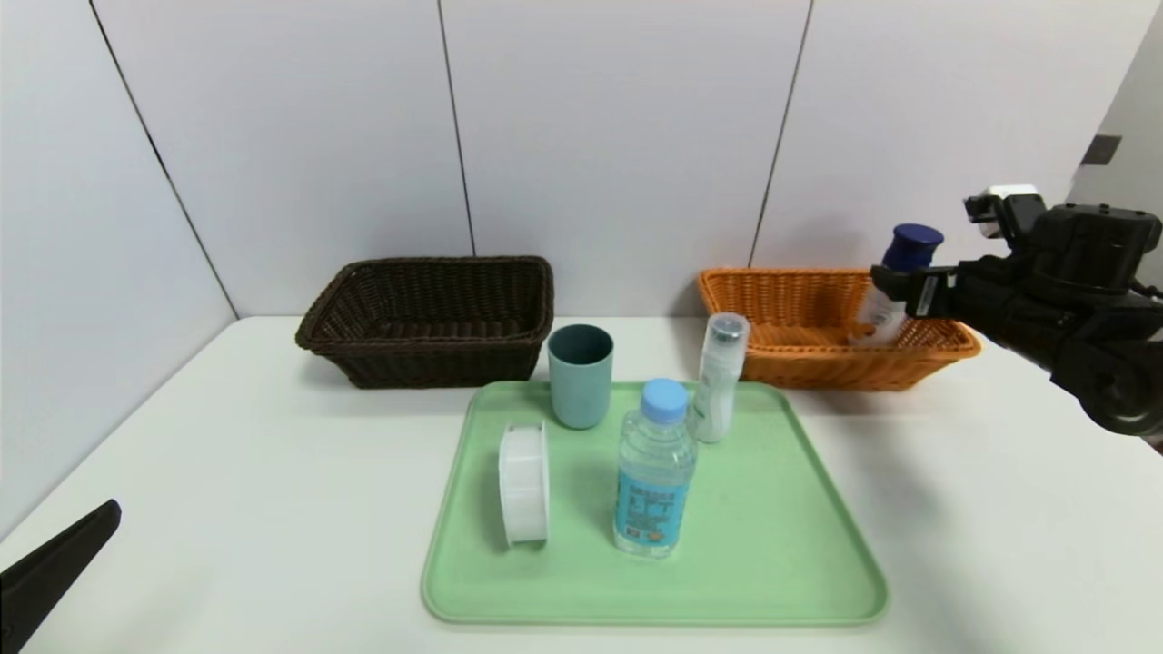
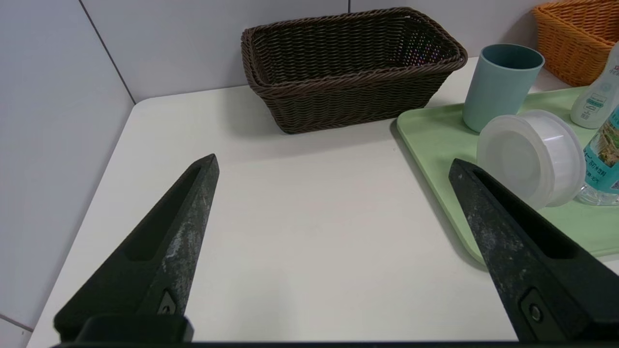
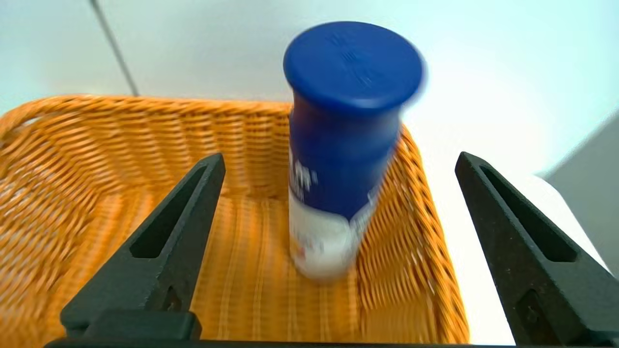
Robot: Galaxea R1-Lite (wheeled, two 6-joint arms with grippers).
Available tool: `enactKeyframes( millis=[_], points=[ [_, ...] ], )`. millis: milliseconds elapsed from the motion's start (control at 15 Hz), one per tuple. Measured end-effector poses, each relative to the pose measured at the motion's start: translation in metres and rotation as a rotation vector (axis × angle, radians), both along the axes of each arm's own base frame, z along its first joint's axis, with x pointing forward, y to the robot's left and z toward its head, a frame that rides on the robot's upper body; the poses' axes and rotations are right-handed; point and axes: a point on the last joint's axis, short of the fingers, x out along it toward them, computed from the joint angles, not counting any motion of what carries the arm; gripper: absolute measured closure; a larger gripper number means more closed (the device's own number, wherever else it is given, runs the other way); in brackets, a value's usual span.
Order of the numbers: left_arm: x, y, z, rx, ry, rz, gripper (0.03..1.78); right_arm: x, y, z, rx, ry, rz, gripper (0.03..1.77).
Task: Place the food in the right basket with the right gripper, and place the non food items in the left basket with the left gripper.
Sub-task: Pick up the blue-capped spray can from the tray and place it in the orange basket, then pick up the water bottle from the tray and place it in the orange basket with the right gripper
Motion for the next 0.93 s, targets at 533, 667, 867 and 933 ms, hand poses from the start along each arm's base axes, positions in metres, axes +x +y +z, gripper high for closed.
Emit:
enactKeyframes(
  millis=[533,667,867,933],
  points=[
    [0.000,0.000,-0.002,0.001,0.005,-0.003,0.12,-0.108,0.026,0.046,-0.003,-0.067,0.082,0.11],
    [0.000,0.000,-0.003,0.000,0.007,-0.020,0.12,-0.137,0.047,0.049,-0.002,-0.053,0.178,0.11],
    [-0.003,-0.001,-0.007,0.001,0.011,-0.054,0.12,-0.171,0.072,0.045,-0.005,-0.023,0.327,0.11],
    [-0.003,-0.001,-0.008,0.002,0.011,-0.054,0.12,-0.181,0.077,0.040,-0.013,-0.011,0.374,0.11]
  ],
)
